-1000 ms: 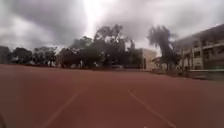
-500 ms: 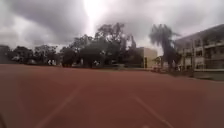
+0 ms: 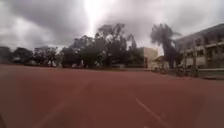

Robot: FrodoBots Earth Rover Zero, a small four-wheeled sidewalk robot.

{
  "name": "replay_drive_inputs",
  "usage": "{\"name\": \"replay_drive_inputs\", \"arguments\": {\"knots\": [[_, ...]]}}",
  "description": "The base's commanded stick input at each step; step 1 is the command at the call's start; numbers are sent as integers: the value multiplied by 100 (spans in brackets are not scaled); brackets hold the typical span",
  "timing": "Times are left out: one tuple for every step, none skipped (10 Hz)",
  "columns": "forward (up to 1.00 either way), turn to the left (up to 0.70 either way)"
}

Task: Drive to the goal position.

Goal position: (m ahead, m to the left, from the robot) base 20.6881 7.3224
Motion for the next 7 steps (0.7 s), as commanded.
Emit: {"name": "replay_drive_inputs", "arguments": {"knots": [[70,0],[70,0],[70,0],[70,0],[70,0],[70,0],[70,0]]}}
